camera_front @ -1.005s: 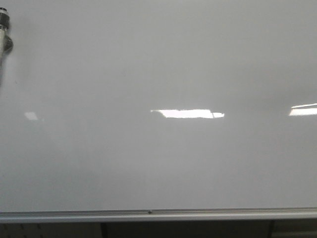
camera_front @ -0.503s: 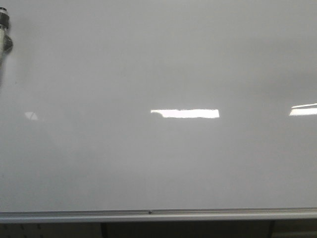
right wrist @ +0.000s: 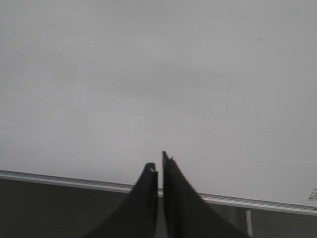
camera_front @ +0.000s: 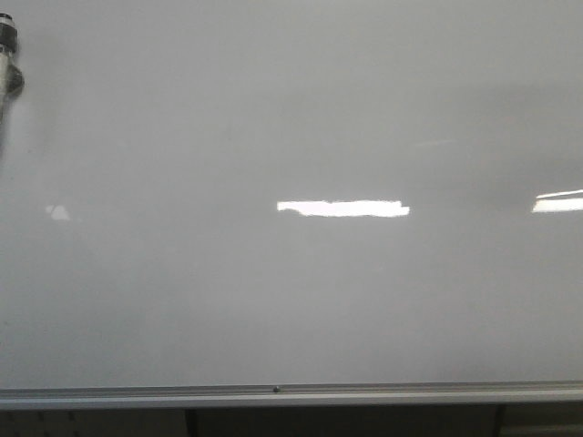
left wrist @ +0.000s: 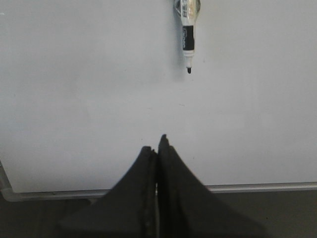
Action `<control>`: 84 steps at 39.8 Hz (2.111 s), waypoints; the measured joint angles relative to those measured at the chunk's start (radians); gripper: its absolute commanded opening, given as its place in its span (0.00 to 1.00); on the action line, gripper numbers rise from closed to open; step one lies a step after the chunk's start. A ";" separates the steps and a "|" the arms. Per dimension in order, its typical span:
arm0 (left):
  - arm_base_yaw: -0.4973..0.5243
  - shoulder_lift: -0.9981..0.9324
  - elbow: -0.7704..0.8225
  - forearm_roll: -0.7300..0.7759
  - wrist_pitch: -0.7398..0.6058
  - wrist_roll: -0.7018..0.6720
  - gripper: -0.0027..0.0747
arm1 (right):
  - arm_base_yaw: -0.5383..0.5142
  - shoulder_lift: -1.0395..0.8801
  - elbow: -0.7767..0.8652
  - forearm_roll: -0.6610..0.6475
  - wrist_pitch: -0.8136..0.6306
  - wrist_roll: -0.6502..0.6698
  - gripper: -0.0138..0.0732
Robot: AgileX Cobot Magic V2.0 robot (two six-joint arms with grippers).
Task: Write number 2 on whiteboard
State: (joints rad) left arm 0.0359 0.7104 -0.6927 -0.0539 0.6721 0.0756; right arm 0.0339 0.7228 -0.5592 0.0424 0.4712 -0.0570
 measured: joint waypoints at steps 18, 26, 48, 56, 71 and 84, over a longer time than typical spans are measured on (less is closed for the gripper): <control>-0.002 0.016 0.000 -0.012 -0.022 0.002 0.74 | 0.000 0.007 0.000 0.000 0.006 0.000 0.90; -0.054 0.087 -0.041 -0.020 -0.049 0.002 0.74 | 0.000 0.007 0.000 0.000 0.006 0.000 0.90; -0.070 0.510 -0.246 -0.027 -0.110 0.004 0.74 | 0.000 0.007 0.000 0.000 0.006 0.000 0.90; -0.070 0.649 -0.306 -0.068 -0.180 0.004 0.74 | 0.000 0.007 0.000 0.000 0.006 0.000 0.90; -0.070 0.820 -0.371 -0.090 -0.265 0.004 0.74 | 0.000 0.007 0.000 0.000 0.006 0.000 0.90; -0.082 0.883 -0.391 -0.090 -0.334 0.004 0.50 | 0.000 0.007 0.000 0.000 0.006 0.000 0.90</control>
State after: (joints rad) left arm -0.0465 1.5931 -1.0832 -0.1441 0.3376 0.0798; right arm 0.0339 0.7295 -0.5592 0.0424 0.4773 -0.0570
